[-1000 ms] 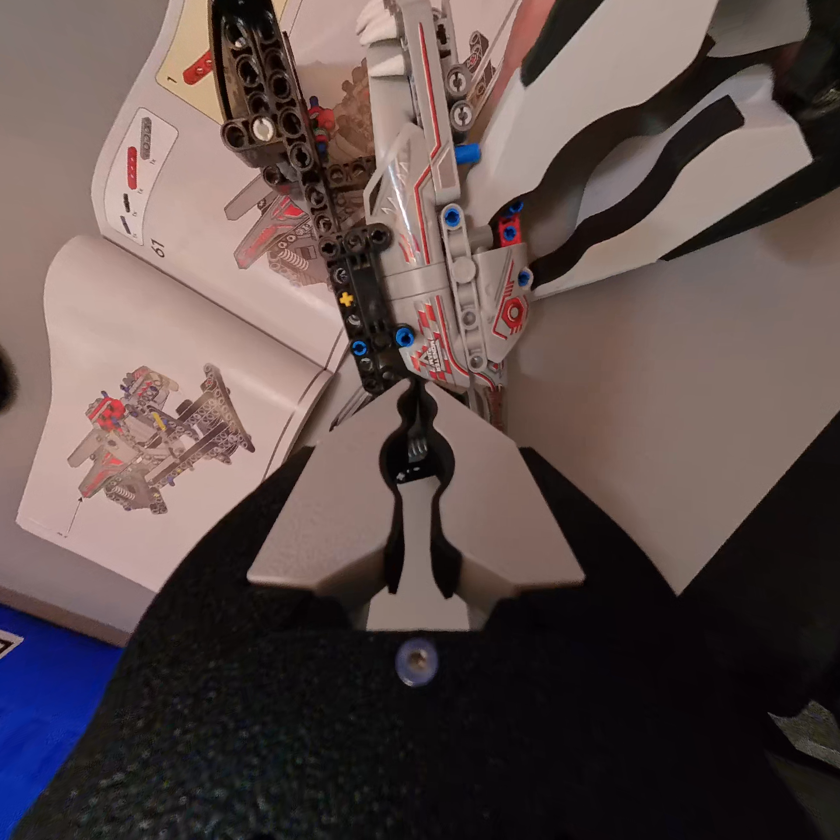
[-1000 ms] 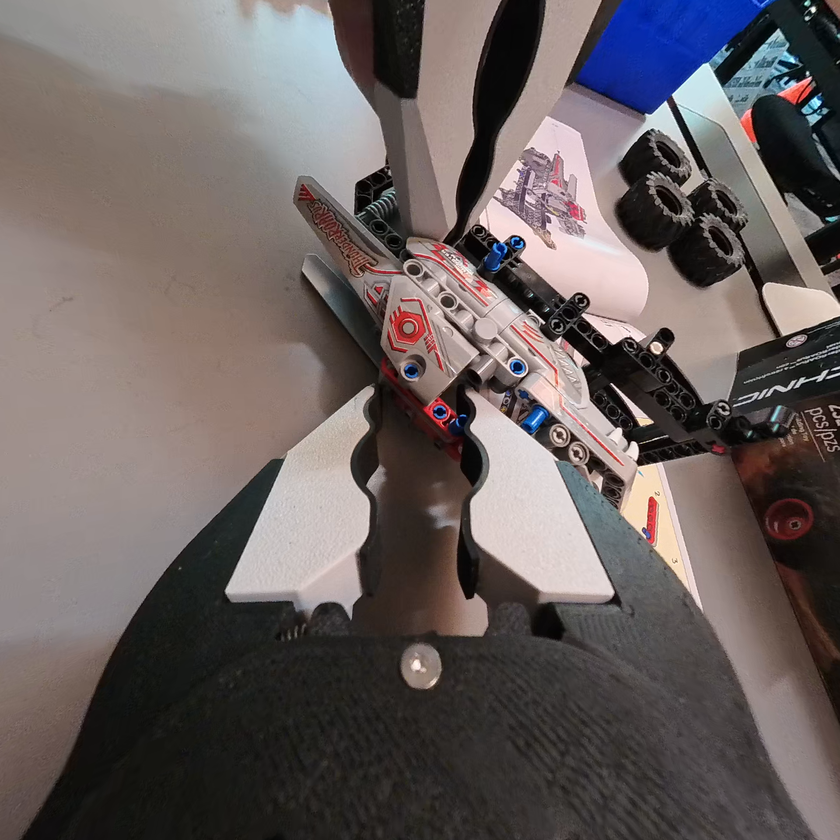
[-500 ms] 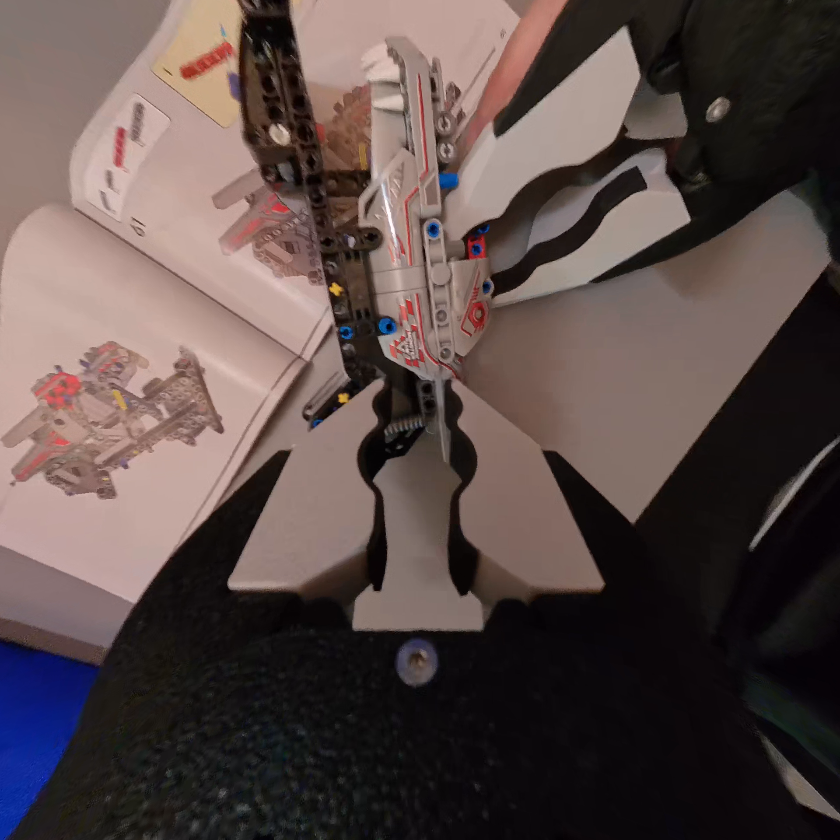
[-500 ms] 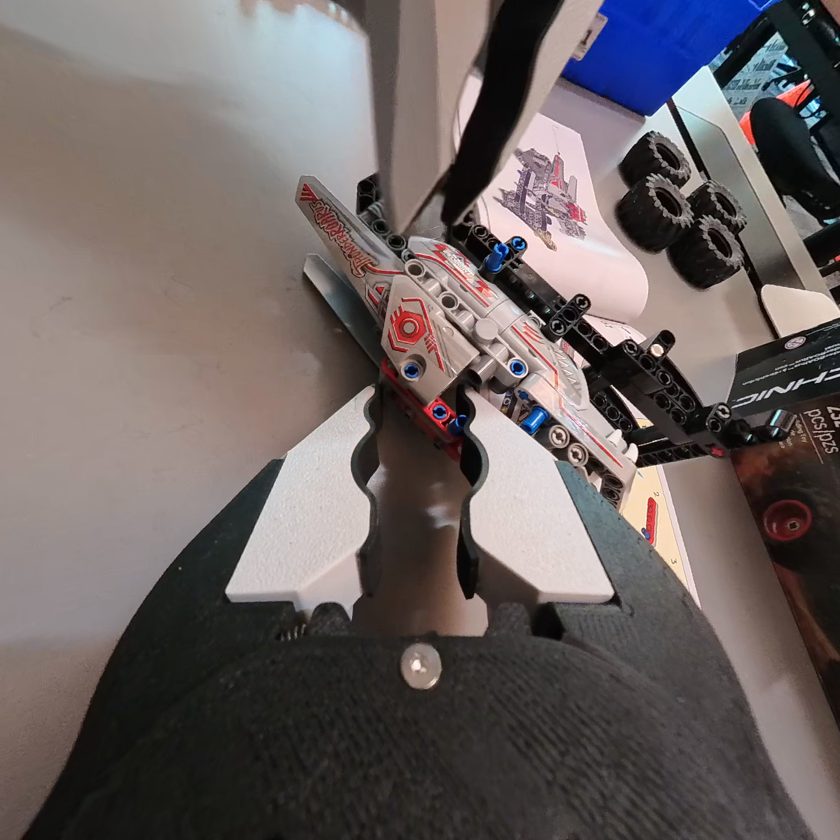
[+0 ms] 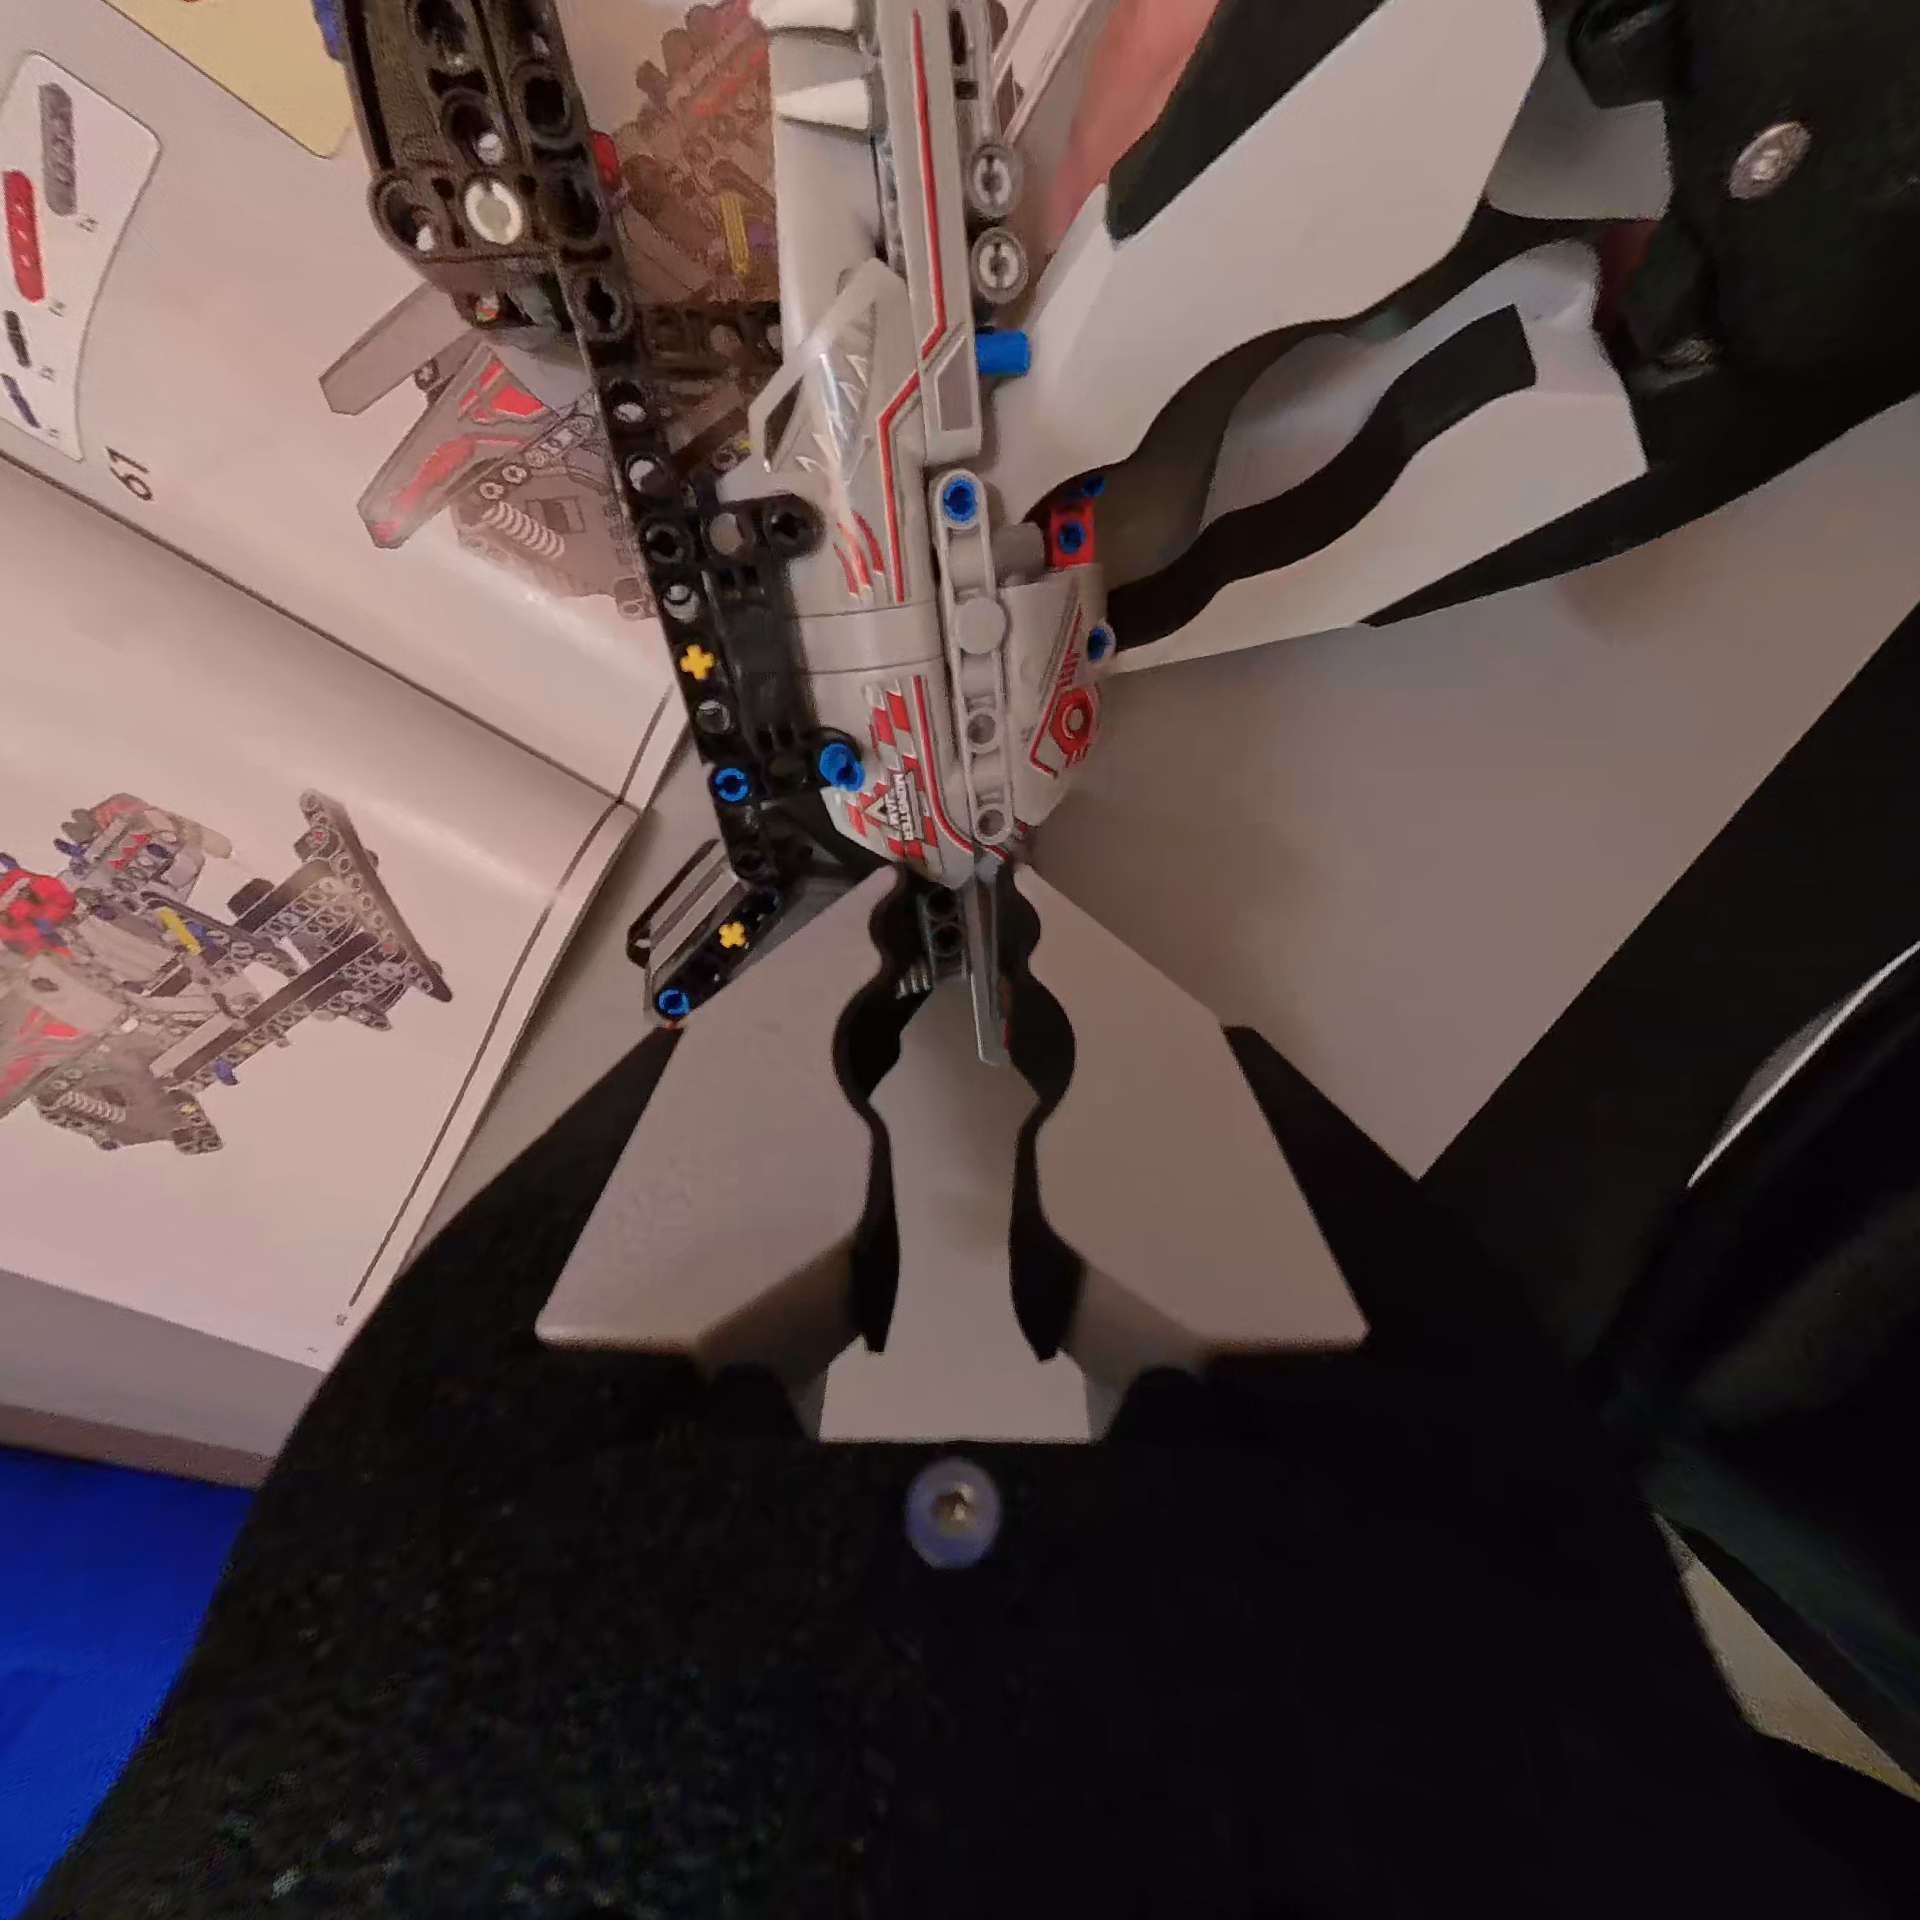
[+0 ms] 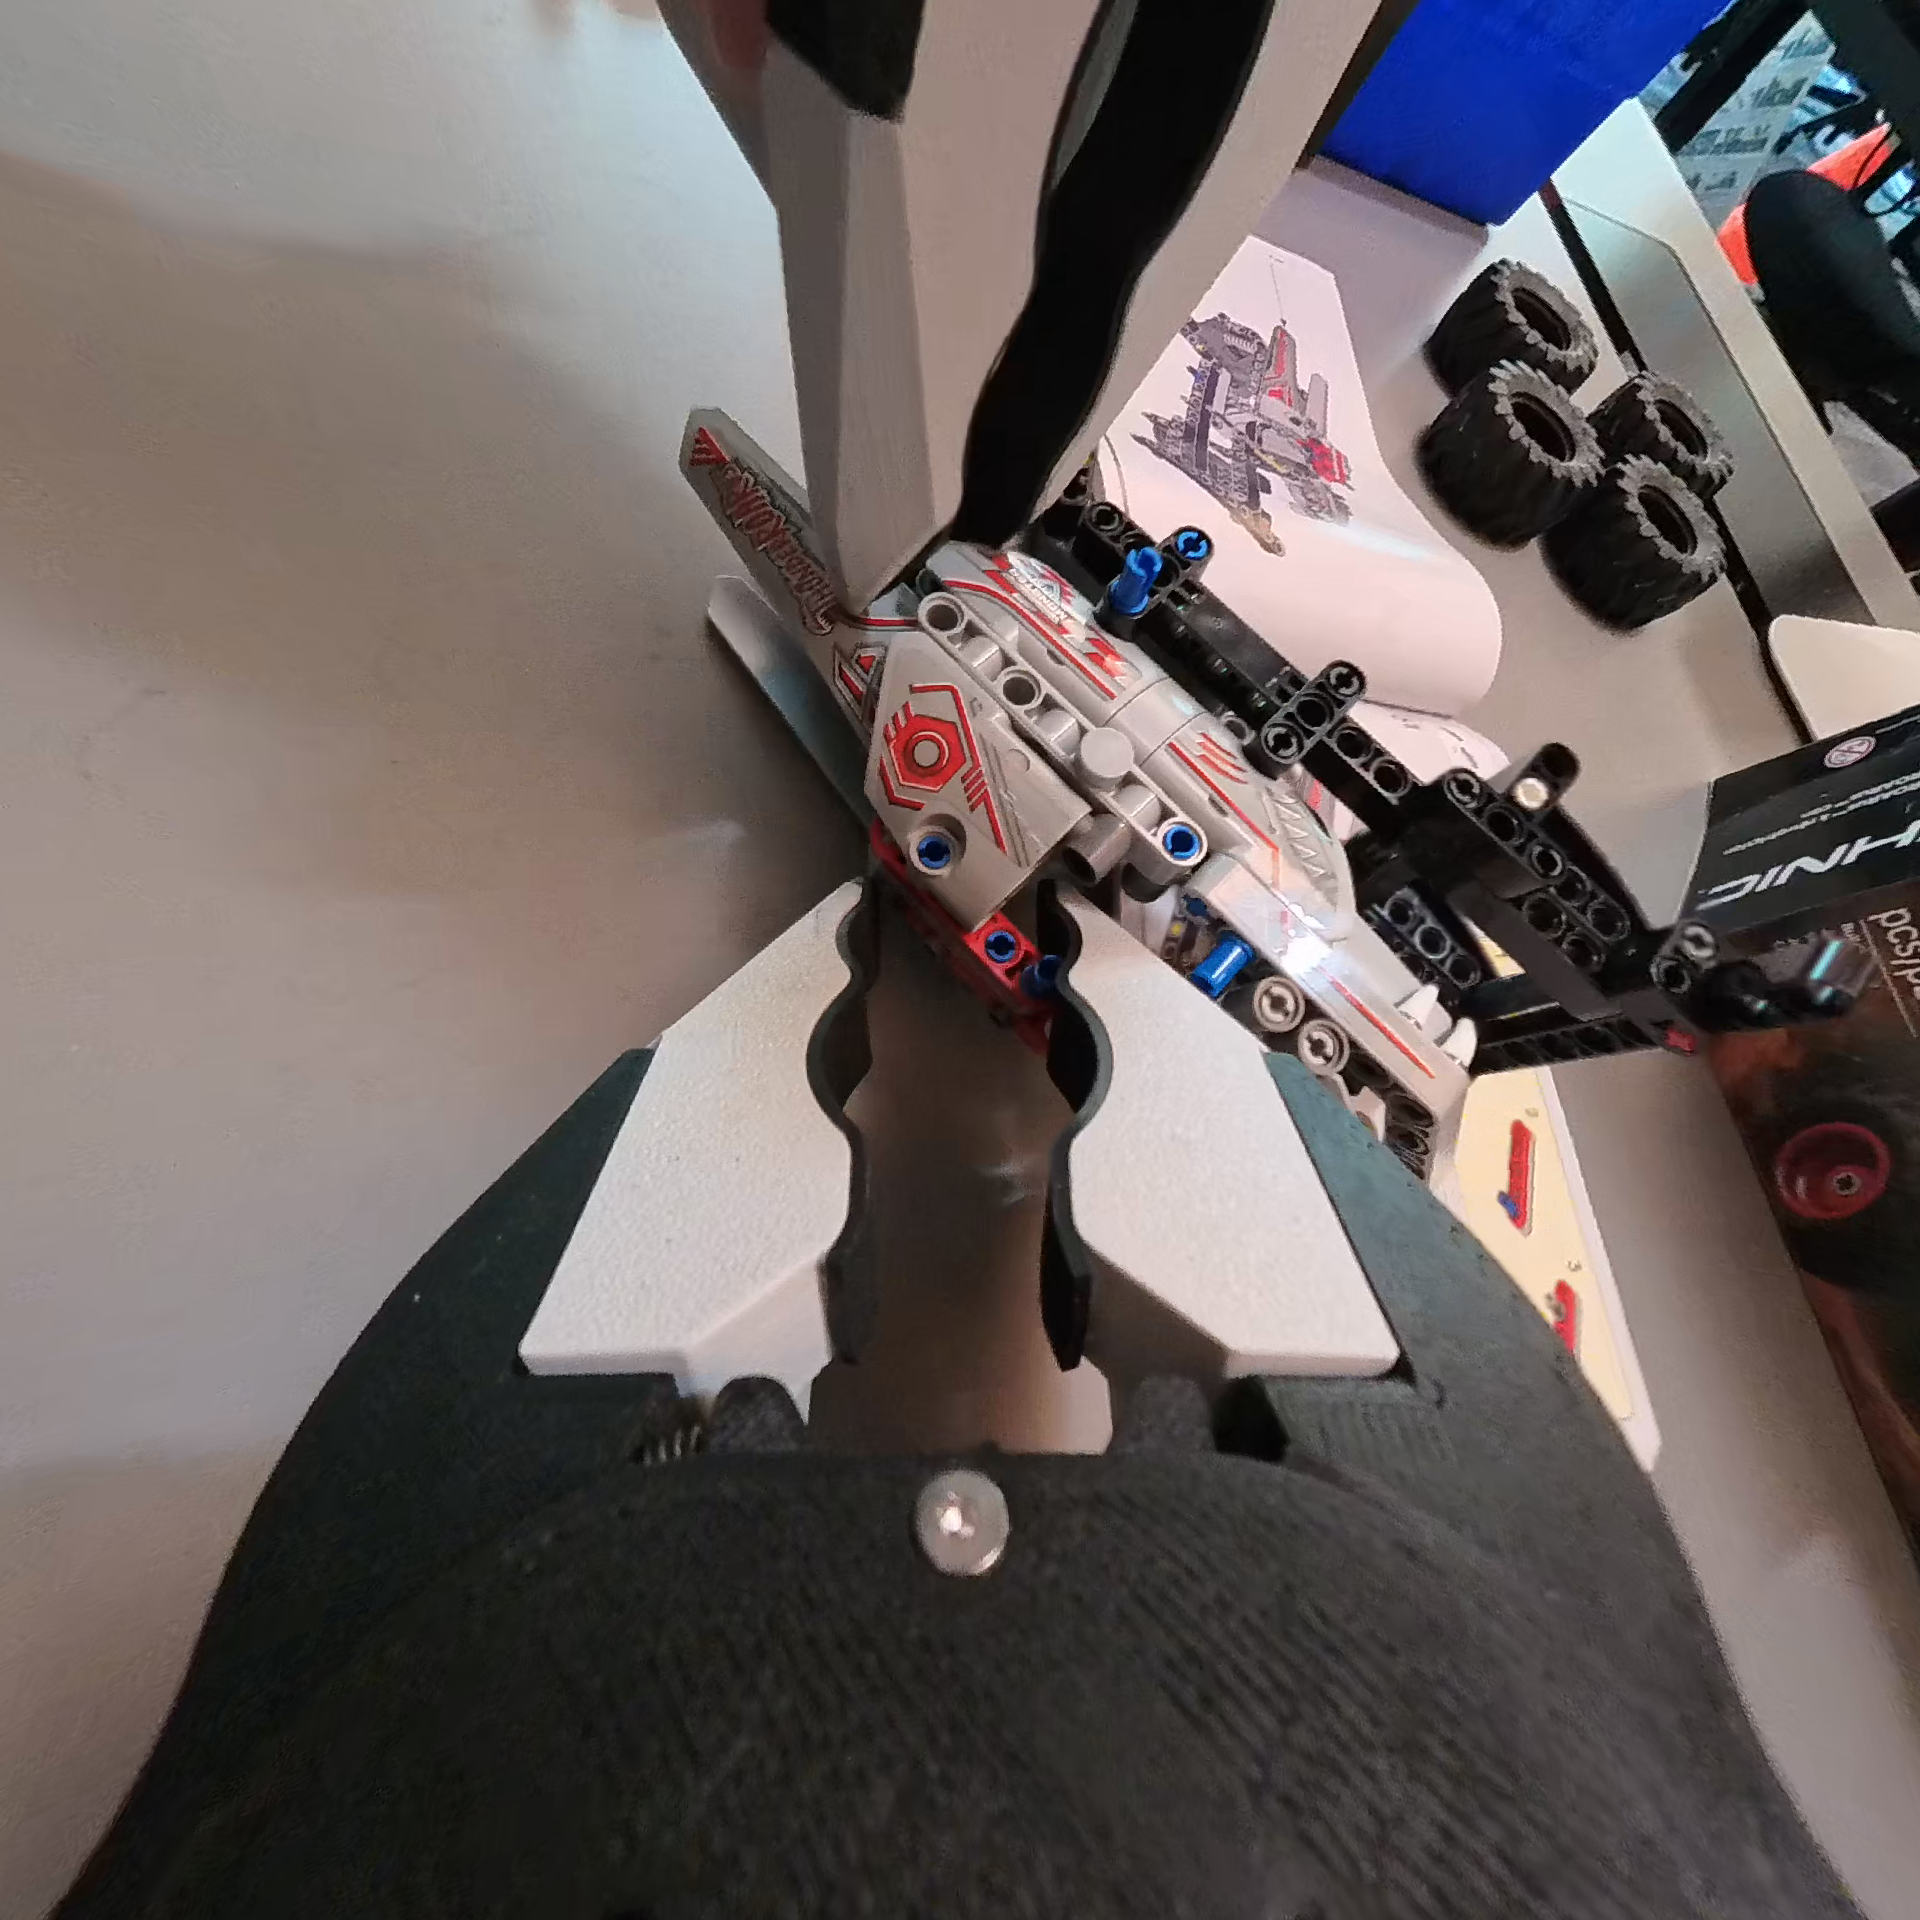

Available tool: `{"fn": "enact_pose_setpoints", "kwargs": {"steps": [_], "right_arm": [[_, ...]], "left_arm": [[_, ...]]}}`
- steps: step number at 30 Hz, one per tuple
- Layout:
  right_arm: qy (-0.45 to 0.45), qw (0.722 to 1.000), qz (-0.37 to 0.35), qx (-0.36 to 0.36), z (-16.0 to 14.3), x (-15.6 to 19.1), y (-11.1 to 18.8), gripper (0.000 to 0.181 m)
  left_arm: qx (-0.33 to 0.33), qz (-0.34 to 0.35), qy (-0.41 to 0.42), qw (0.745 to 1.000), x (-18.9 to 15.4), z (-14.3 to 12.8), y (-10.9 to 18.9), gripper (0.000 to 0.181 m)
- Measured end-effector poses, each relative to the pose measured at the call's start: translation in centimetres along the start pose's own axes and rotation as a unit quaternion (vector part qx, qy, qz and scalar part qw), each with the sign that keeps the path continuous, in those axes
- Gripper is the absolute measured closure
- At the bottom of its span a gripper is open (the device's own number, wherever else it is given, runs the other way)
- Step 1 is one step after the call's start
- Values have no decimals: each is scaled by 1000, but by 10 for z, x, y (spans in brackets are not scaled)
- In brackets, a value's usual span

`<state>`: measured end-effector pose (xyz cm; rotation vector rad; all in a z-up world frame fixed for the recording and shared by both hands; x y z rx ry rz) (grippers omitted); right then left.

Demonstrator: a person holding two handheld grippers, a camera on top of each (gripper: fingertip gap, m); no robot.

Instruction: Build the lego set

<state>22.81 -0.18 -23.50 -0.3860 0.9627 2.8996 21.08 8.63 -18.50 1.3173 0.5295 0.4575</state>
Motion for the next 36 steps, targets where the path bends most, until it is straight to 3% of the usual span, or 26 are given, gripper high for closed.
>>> {"fn": "enact_pose_setpoints", "kwargs": {"steps": [16, 20, 24, 36], "right_arm": [[-32, 999, 13, 14, -1, -2, -2, 155], [-15, 1000, 5, -3, 0, 1, 3, 146], [-59, 997, -11, -49, 5, -6, 15, 147], [-55, 998, -4, -34, 6, -4, 8, 150]], "left_arm": [[51, -23, 7, 998, 4, 6, -2, 172], [56, -26, 25, 998, 7, 7, -2, 172], [67, -49, 46, 995, 14, 6, -1, 172], [34, -24, -9, 999, 11, 6, 1, 170]]}}
Point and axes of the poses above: each gripper's, where its closed fingertips meet, y back along the fingers, z out of its top, x = y × z across the jaws, the point moved 6 cm from there along y, back along the fingers, and after that the axes turned 6 degrees about -y, right-handed, at the moved point
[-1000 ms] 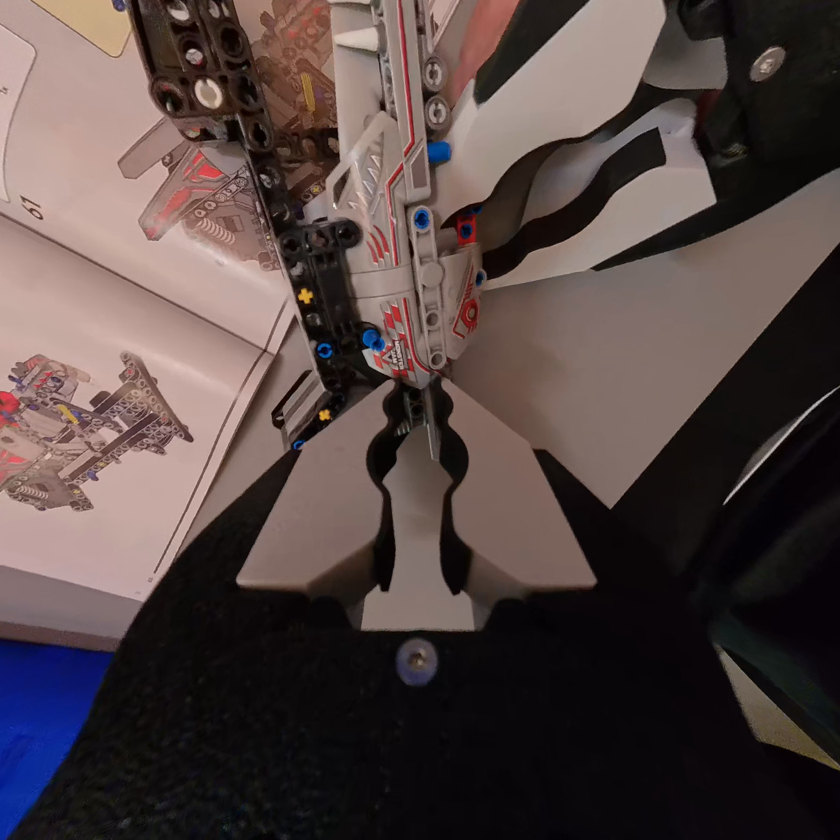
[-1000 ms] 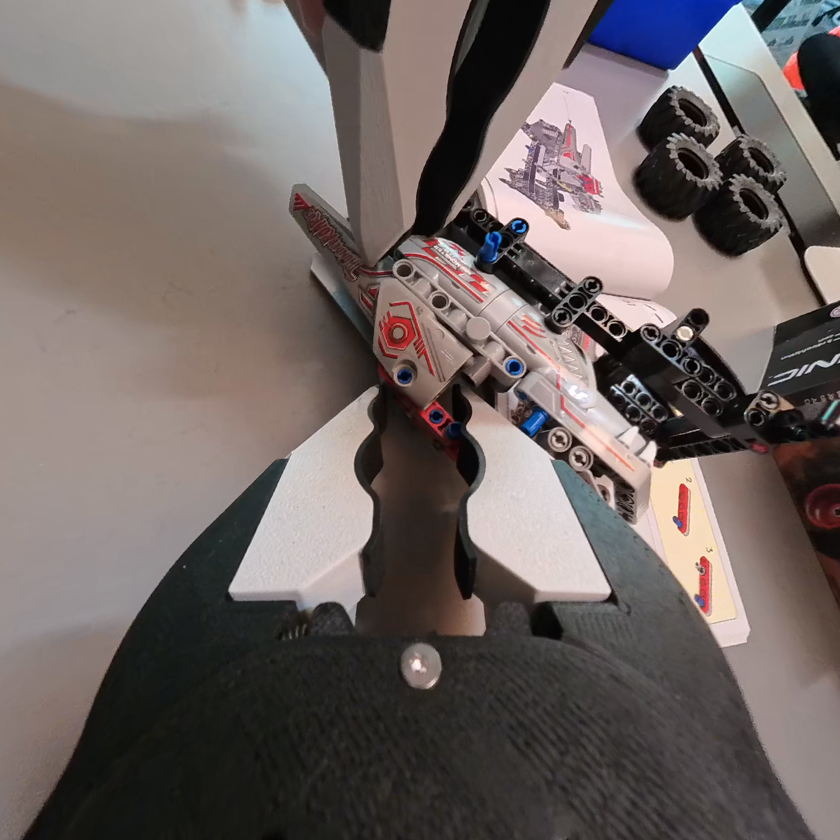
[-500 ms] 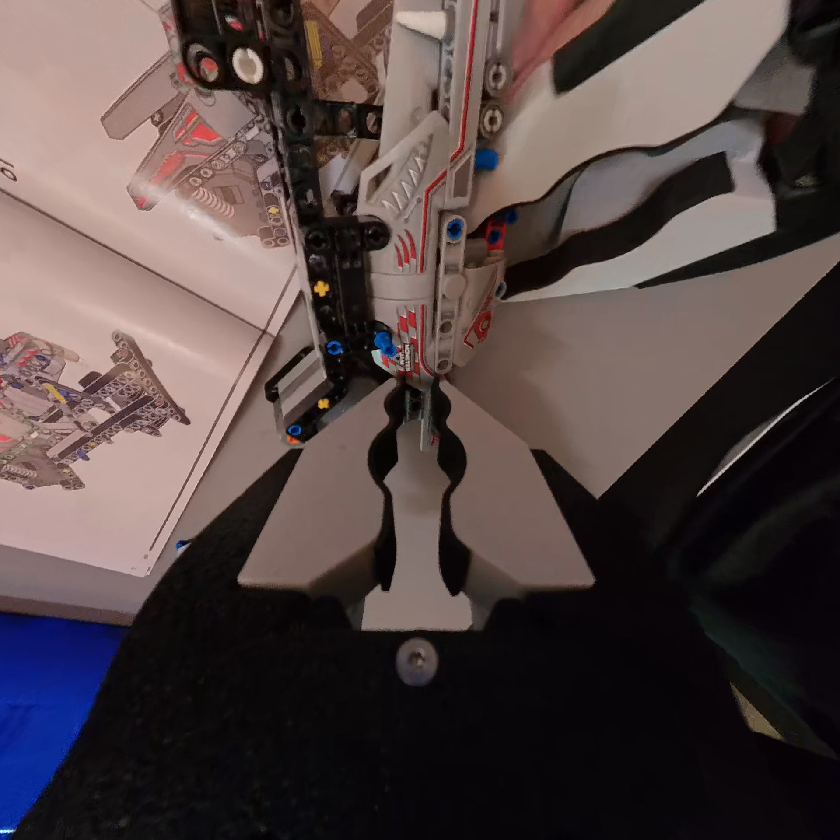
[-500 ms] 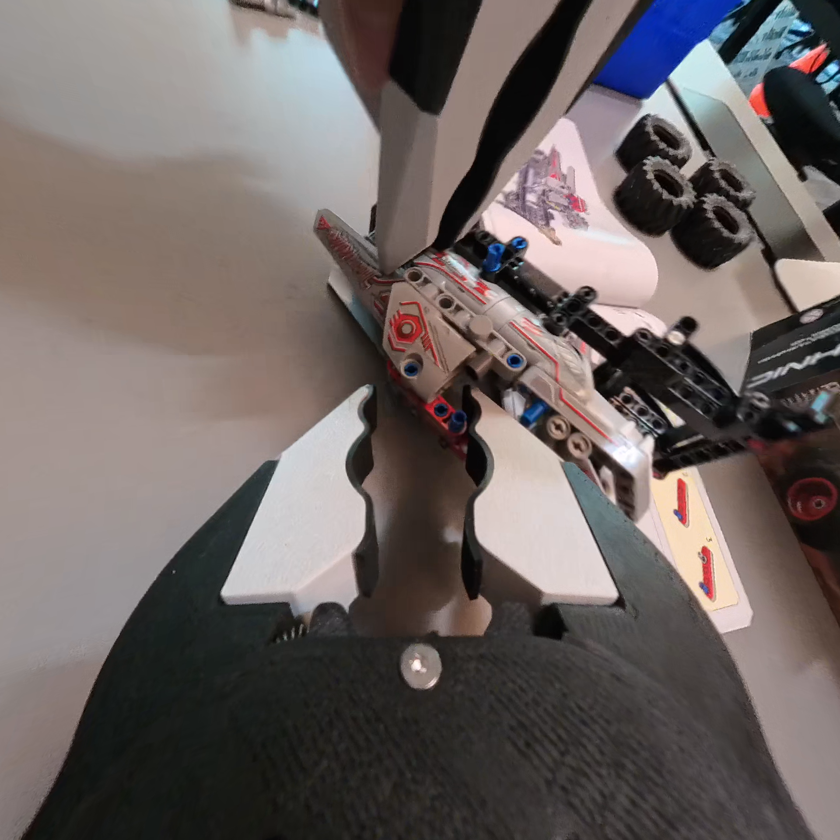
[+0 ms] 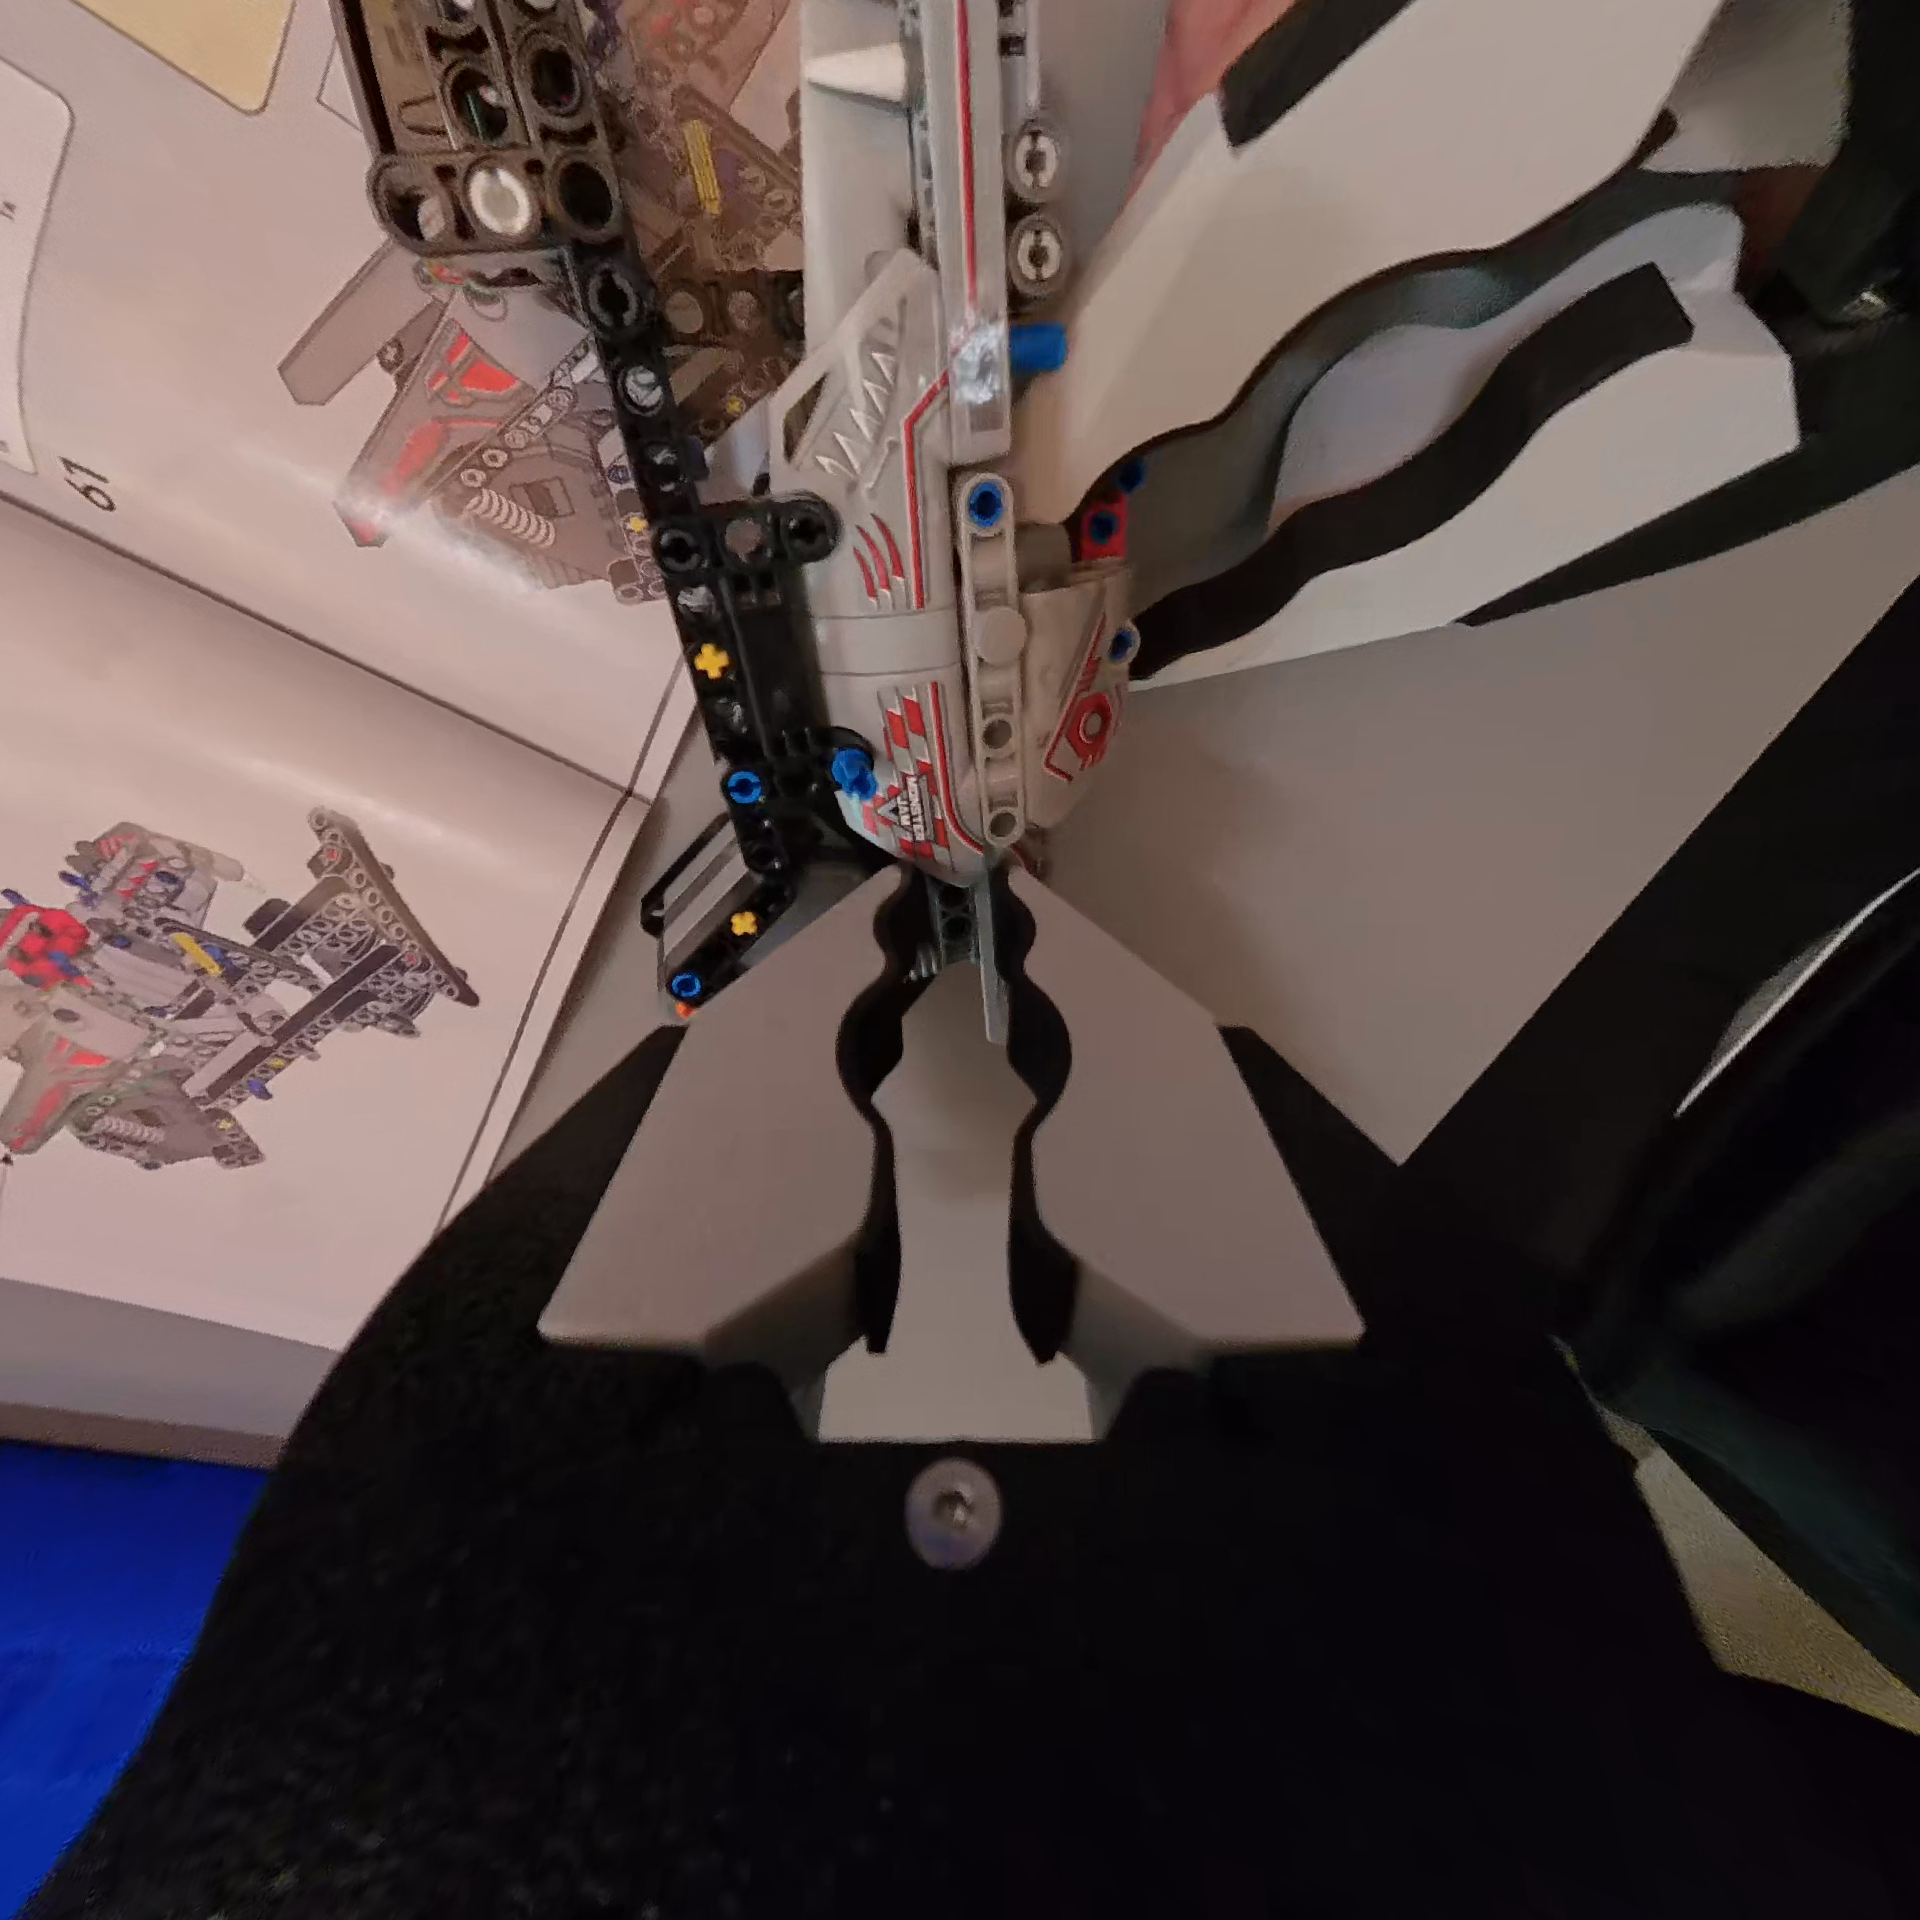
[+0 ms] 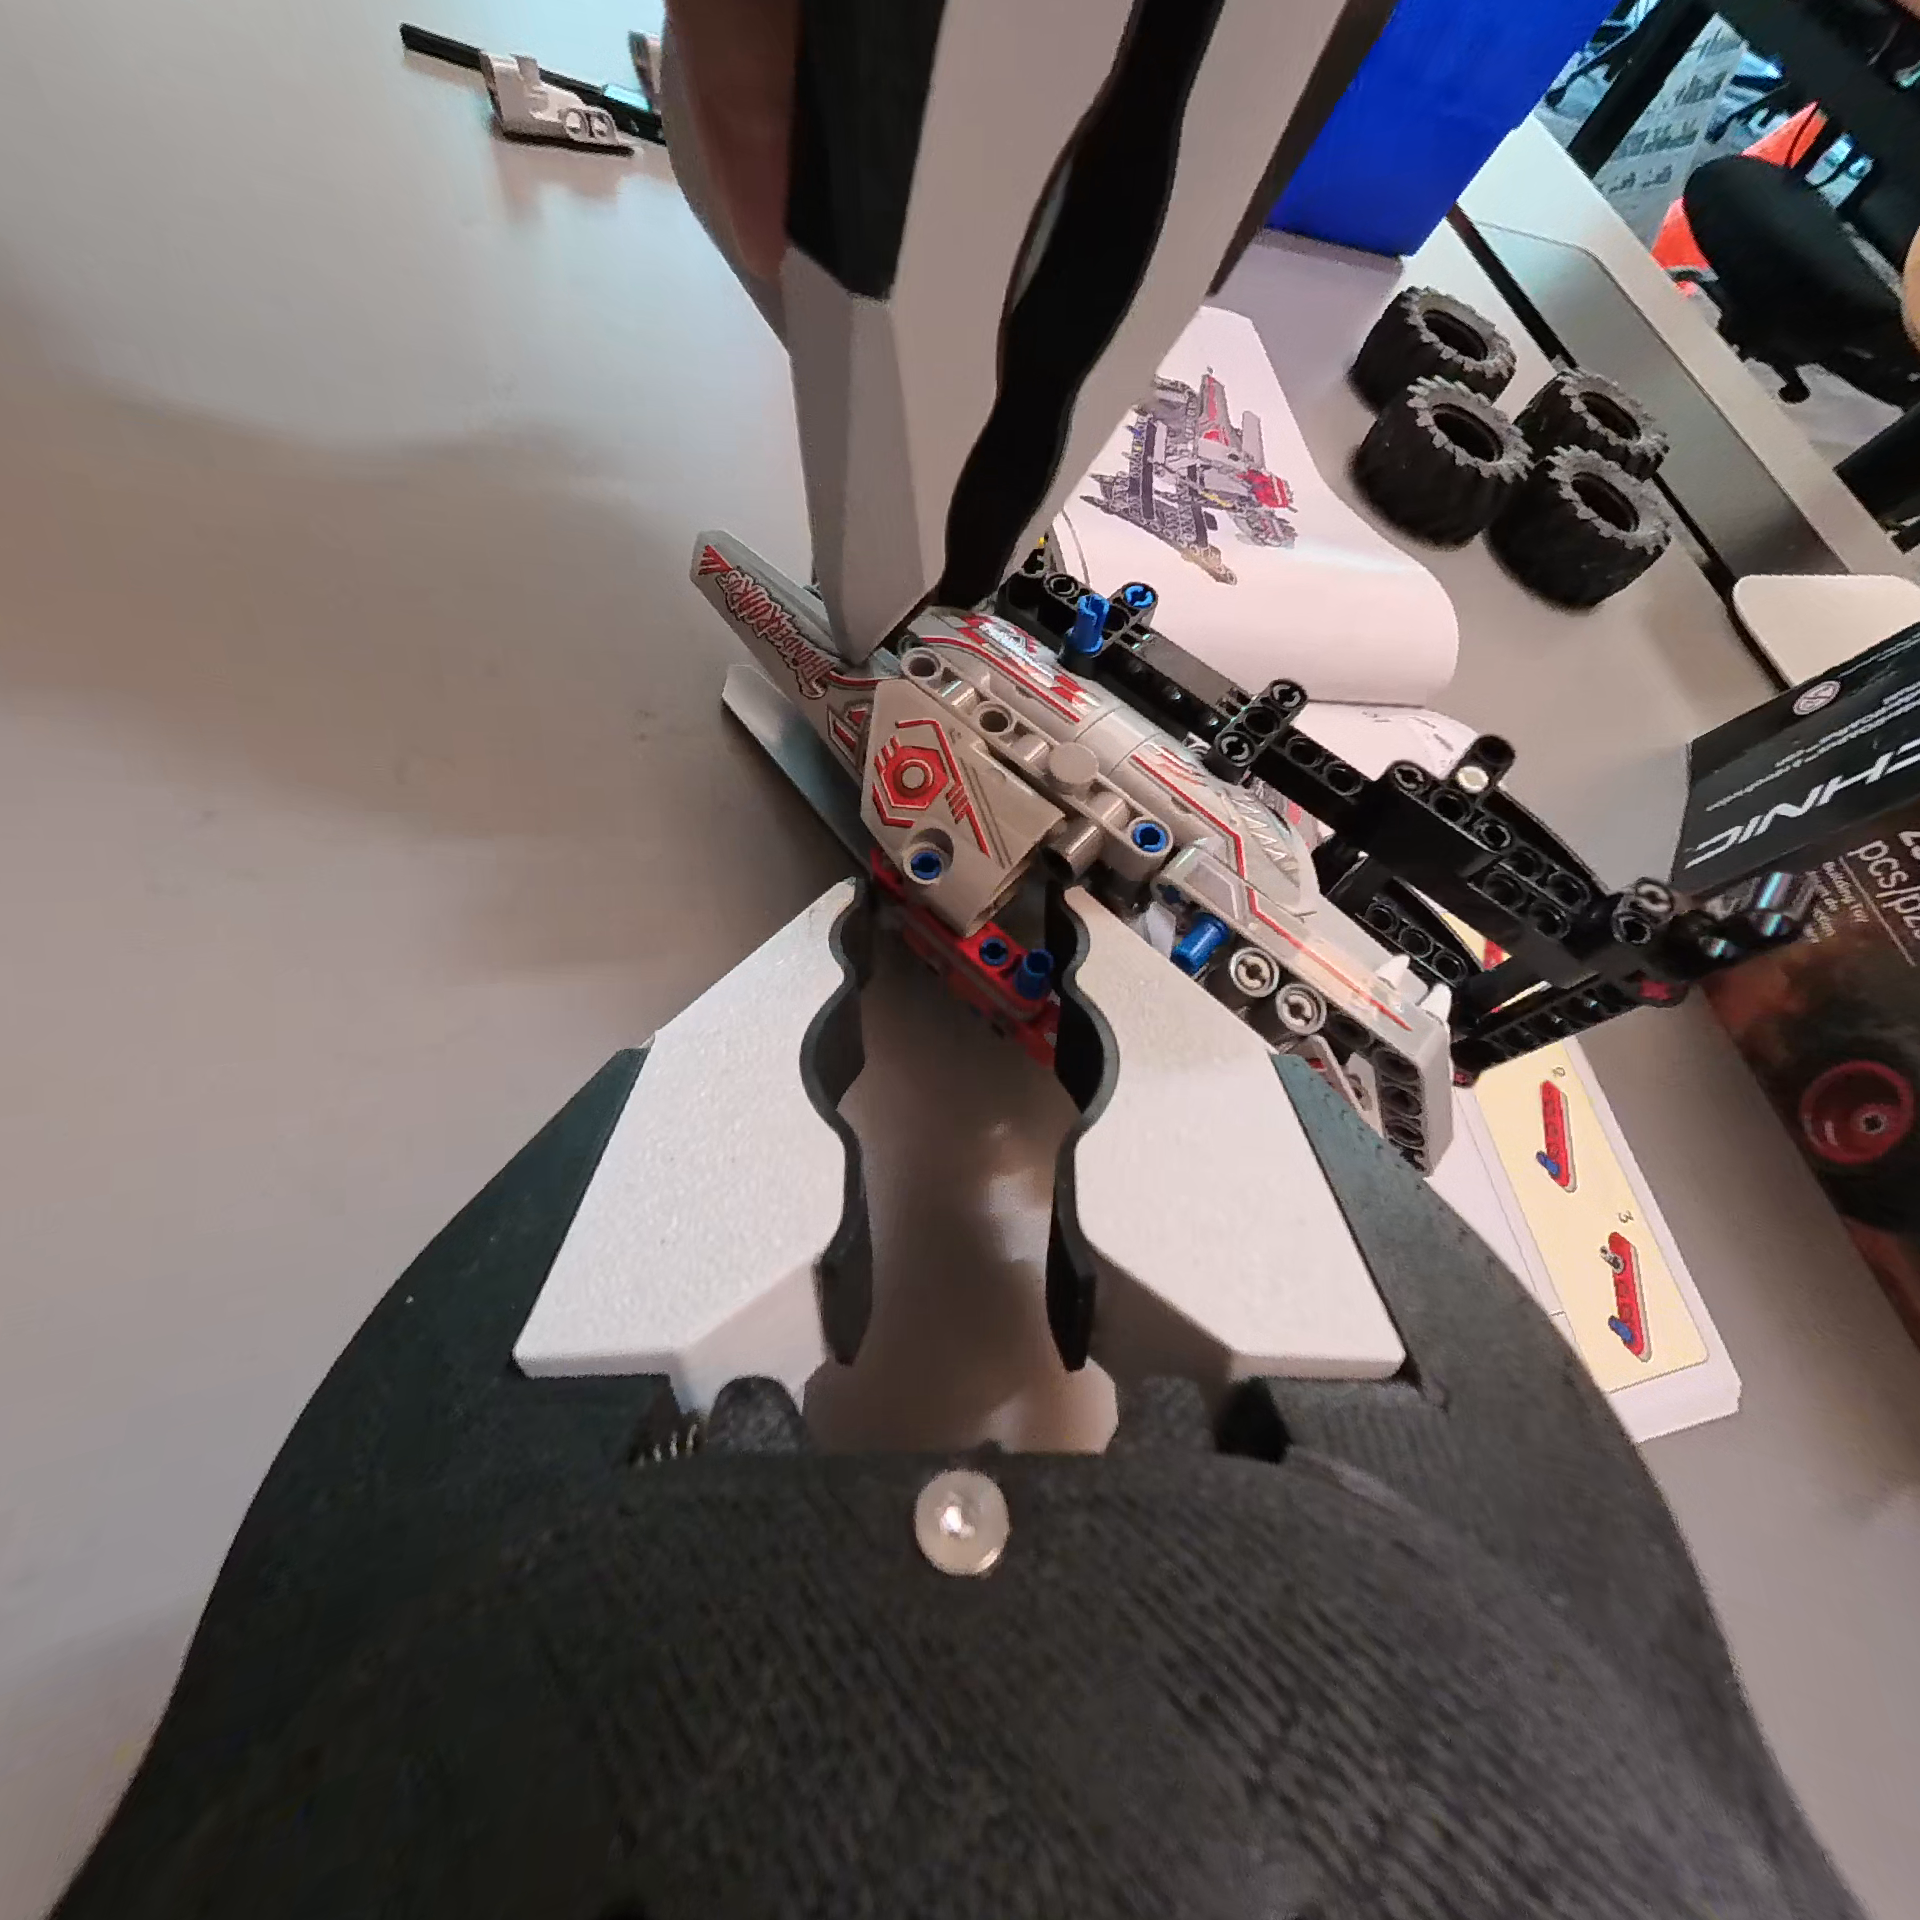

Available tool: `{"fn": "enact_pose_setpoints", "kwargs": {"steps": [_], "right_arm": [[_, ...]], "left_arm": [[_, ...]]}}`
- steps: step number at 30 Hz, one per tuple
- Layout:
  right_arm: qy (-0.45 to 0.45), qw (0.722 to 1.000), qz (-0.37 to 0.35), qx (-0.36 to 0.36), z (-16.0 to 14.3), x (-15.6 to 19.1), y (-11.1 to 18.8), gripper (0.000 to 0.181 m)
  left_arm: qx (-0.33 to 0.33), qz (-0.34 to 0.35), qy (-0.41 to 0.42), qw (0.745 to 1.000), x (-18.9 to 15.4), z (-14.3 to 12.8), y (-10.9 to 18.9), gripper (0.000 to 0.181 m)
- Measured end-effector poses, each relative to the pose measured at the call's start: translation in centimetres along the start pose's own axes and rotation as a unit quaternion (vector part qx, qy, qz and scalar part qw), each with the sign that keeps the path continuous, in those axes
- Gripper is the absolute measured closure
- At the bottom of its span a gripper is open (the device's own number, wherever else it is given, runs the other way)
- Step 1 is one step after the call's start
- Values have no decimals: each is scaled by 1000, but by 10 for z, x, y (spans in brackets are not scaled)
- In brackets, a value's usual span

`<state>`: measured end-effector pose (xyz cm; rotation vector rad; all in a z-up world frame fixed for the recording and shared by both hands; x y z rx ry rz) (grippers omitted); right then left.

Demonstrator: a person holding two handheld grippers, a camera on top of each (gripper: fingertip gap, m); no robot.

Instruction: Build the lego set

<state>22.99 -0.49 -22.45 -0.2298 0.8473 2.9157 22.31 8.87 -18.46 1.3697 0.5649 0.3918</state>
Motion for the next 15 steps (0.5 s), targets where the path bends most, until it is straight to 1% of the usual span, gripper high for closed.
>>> {"fn": "enact_pose_setpoints", "kwargs": {"steps": [3, 4, 6, 8, 10, 12, 15], "right_arm": [[-6, 1000, 6, 1, 0, -1, 0, 150], [-7, 1000, 7, 2, 0, -1, 0, 150], [-9, 1000, 9, 2, 0, -1, 0, 150], [-11, 1000, 12, 3, -1, -1, 0, 151], [-11, 1000, 13, 5, -1, -1, 0, 151], [-11, 1000, 14, 6, -1, -1, 0, 151], [-12, 1000, 14, 10, -2, -1, 0, 151]], "left_arm": [[-6, 13, -18, 1000, -3, -2, 3, 172], [-10, 19, -27, 999, -4, -3, 6, 174], [-29, 33, -42, 998, -5, 0, 13, 177], [-39, 69, -58, 995, 1, 4, 18, 176], [-32, 90, -75, 993, 5, 4, 18, 176], [-30, 82, -86, 992, 4, 5, 16, 175], [-50, 85, -134, 986, 1, 10, 19, 171]]}}
Point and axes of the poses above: each gripper's, where its closed fingertips meet, y back along the fingers, z out of its top, x = y × z across the jaws, the point moved 6 cm from there along y, back along the fingers, and after that the axes turned 6 degrees about -y, right-handed, at the moved point
